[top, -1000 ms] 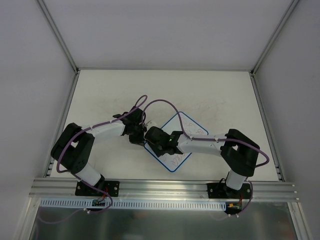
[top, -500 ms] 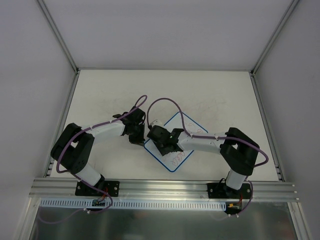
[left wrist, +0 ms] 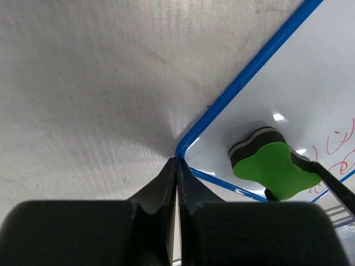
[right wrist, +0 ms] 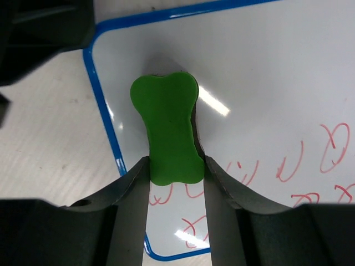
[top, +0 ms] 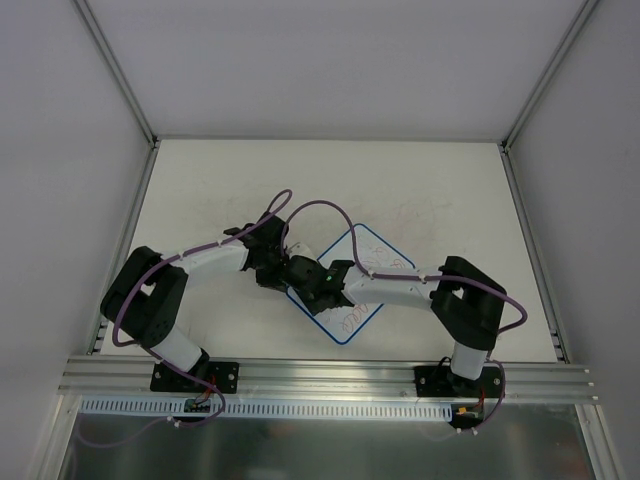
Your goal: Erase the whiteboard
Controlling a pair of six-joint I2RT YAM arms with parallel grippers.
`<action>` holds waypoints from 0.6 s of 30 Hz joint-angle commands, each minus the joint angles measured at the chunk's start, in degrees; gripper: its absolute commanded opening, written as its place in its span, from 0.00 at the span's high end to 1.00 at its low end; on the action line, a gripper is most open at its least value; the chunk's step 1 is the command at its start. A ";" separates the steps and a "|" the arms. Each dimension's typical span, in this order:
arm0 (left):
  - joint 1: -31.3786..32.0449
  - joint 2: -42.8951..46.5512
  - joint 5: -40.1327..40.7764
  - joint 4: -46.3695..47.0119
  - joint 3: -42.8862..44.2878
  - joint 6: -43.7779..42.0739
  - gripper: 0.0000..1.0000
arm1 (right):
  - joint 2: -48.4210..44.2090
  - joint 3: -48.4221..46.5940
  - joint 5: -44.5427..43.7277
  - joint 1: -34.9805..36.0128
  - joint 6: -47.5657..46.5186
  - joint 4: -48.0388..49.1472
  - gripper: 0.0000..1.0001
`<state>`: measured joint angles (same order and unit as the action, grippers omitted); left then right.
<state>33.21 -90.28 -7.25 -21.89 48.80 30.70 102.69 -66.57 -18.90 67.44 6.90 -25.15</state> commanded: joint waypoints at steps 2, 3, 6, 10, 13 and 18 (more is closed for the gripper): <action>-0.43 1.86 1.36 -1.93 -0.90 -0.11 1.00 | 2.33 -4.36 1.84 1.20 -2.24 -0.43 1.00; -0.43 1.86 1.36 -1.93 -0.98 -0.11 1.00 | 2.77 -4.54 1.67 1.20 -2.15 -0.52 1.00; -0.43 1.95 1.36 -2.02 -0.90 -0.11 1.00 | 2.95 -4.45 -1.05 1.03 -1.45 -0.95 1.00; -0.43 2.48 1.71 -1.93 -1.16 -0.02 1.00 | 2.42 -3.40 -5.00 -1.25 1.89 -3.41 1.00; -0.43 2.57 1.80 -1.93 -1.33 -0.02 1.00 | 1.81 -1.82 -7.47 -3.01 5.05 -4.38 1.00; -0.43 2.39 1.71 -1.93 -1.25 0.15 1.00 | 0.93 -0.93 -6.51 -3.90 6.99 -4.12 1.00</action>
<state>32.16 -89.76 -6.92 -22.26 48.31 30.72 104.75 -68.01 -23.18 64.77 9.93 -27.49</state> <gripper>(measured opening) 0.003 0.423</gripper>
